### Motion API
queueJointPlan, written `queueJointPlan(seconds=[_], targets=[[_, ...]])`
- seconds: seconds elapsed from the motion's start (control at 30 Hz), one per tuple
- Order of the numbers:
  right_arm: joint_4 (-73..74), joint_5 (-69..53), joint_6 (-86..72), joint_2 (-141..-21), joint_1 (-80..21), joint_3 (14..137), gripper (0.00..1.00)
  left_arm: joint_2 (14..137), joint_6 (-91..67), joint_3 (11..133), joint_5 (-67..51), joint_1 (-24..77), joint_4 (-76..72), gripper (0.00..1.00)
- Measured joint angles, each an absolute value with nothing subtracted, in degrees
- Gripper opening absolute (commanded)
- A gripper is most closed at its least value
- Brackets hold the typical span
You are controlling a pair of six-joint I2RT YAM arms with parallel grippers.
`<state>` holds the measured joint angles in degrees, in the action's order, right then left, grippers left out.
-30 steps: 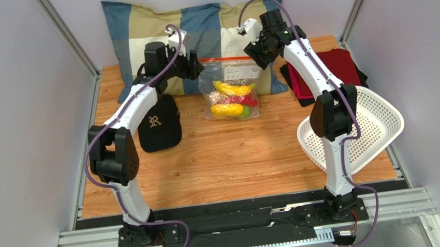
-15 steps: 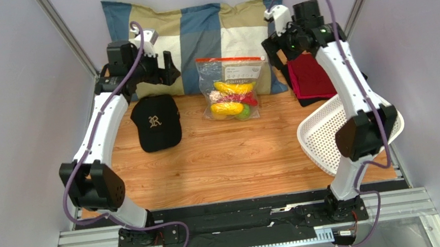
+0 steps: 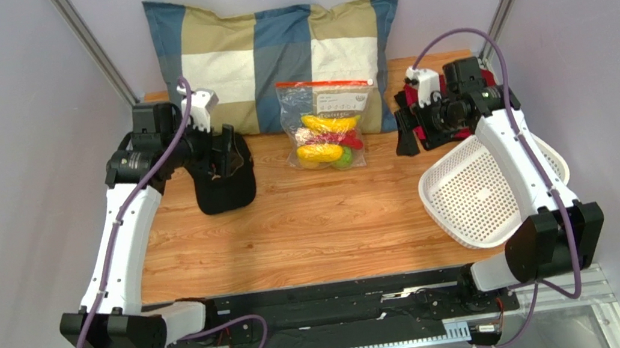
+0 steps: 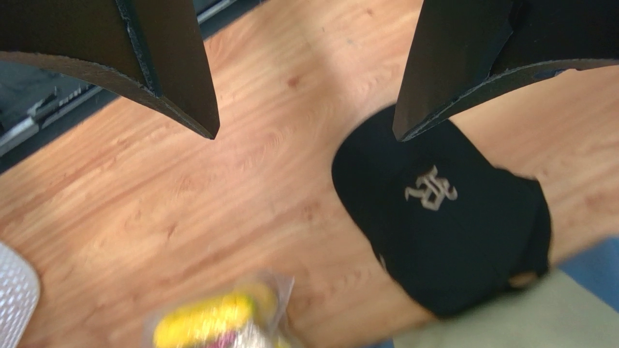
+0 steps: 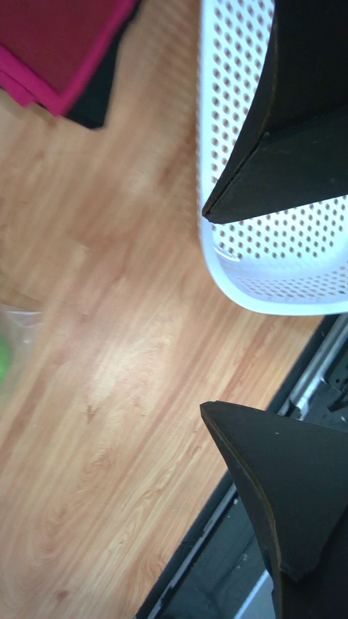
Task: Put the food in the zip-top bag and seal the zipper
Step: Reset both arms
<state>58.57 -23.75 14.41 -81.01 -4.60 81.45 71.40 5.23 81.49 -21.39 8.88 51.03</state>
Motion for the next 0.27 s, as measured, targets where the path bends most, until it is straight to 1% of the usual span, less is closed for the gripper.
queueJointPlan(seconds=[0.13, 0.27], targets=[[58.2, -23.0, 13.1, -76.4, -4.3, 73.7, 0.98, 68.7, 5.2, 74.8, -19.9, 8.9, 52.5, 0.99], [57.0, -21.6, 12.2, -74.0, -4.3, 69.6, 0.98, 67.3, 5.3, 70.3, -18.4, 8.9, 53.2, 0.99]])
